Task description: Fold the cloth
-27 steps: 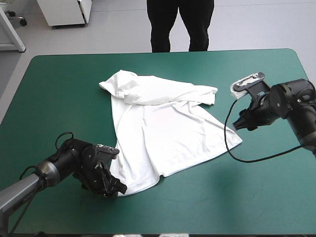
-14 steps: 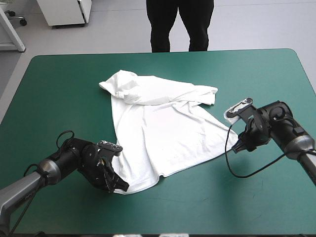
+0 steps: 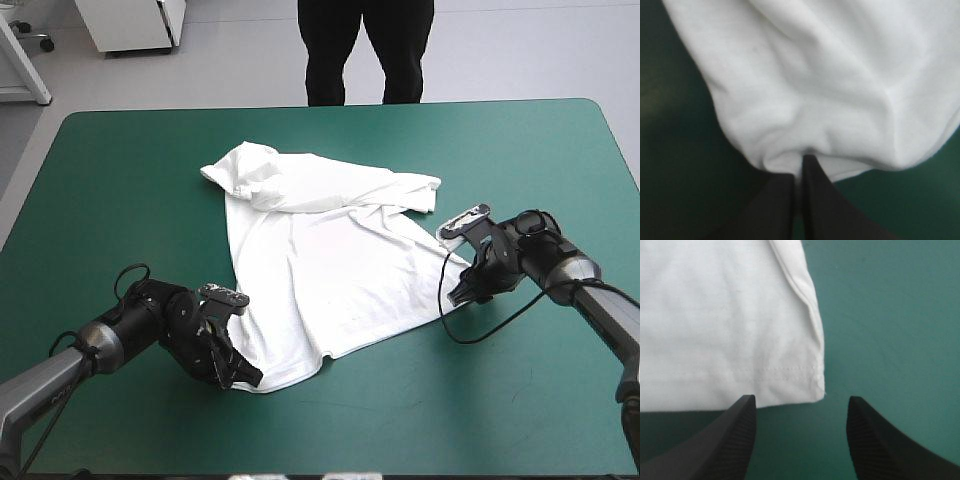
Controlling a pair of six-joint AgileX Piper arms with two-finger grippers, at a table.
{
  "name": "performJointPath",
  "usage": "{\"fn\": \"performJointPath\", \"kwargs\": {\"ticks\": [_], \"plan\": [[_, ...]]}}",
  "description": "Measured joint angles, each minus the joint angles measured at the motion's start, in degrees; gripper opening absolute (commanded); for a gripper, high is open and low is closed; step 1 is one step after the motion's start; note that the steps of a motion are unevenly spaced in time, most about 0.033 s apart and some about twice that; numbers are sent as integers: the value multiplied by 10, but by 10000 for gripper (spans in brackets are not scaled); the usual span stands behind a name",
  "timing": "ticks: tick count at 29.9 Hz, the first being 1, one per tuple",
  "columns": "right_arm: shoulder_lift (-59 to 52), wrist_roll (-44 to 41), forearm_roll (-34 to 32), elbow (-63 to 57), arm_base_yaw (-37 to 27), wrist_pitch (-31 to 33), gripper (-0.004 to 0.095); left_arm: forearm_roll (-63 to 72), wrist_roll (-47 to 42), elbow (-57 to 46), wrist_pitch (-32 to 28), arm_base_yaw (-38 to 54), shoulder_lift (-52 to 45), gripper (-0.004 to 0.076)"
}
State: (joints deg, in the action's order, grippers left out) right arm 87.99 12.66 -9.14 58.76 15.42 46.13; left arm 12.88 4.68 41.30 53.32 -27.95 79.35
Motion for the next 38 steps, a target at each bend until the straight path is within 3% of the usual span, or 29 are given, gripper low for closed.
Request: {"fn": "performJointPath", "kwargs": {"ticks": [6,12,21,27,38], "plan": [[53,0,8,5,-3,-28,515,6,2,0,-3,0,1,-9],[78,23,54,20,-25,-9,505,8,2,0,-5,0,2,-9],[103,75,105,37,-36,25,245,11,3,0,-6,0,3,-9],[111,77,123,42,-36,39,-21,12,5,0,-7,0,3,-9],[115,86,167,66,-41,69,-17,-3,10,9,-11,-1,-16,-9]]}}
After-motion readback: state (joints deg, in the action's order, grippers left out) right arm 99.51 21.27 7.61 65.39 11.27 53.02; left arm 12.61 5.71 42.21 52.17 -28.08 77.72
